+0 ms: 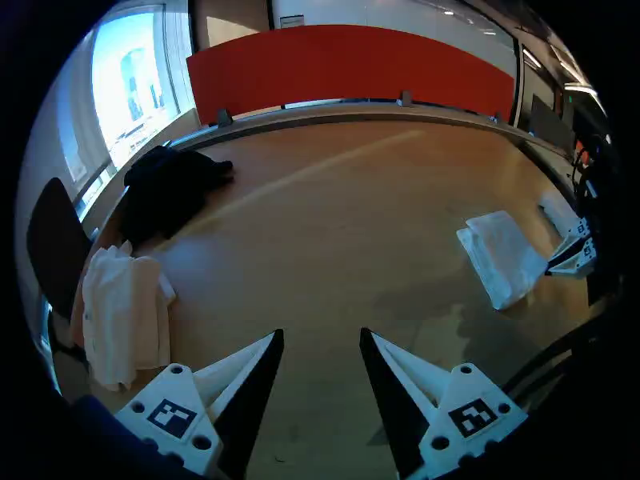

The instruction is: Fold towel

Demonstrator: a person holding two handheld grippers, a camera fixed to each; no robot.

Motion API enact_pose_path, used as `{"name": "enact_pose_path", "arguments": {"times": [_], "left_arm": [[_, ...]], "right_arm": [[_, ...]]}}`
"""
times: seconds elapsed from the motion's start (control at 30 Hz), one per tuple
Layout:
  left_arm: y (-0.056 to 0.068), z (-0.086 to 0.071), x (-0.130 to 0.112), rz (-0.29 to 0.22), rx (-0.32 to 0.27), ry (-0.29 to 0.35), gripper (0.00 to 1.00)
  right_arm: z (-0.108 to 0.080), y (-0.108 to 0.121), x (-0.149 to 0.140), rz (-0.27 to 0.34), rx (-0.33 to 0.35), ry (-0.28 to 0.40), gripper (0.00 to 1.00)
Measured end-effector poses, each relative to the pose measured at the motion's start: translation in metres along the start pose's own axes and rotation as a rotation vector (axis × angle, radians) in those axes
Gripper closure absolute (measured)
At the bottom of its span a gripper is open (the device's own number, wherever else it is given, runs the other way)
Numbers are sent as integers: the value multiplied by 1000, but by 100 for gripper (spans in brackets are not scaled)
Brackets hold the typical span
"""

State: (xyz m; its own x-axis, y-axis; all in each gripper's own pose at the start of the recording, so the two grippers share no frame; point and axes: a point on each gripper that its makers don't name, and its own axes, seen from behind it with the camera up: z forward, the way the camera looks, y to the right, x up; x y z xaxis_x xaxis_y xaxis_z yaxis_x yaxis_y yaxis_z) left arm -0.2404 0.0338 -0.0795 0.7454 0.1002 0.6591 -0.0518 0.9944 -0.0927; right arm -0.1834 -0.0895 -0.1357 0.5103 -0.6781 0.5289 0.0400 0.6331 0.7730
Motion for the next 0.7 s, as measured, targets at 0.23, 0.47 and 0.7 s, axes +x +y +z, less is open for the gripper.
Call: {"name": "enact_pose_path", "arguments": {"times": [0.23, 0.47, 0.7], "left_arm": [[0, -1, 4, -4, 1, 11, 30], [2, -3, 9, -6, -1, 23, 31], [3, -5, 12, -5, -1, 34, 31]], "right_arm": [[-21, 12, 43, -52, -40, 86, 95], [-47, 25, 95, -88, -76, 178, 95], [-74, 35, 143, -98, -95, 274, 95]]}}
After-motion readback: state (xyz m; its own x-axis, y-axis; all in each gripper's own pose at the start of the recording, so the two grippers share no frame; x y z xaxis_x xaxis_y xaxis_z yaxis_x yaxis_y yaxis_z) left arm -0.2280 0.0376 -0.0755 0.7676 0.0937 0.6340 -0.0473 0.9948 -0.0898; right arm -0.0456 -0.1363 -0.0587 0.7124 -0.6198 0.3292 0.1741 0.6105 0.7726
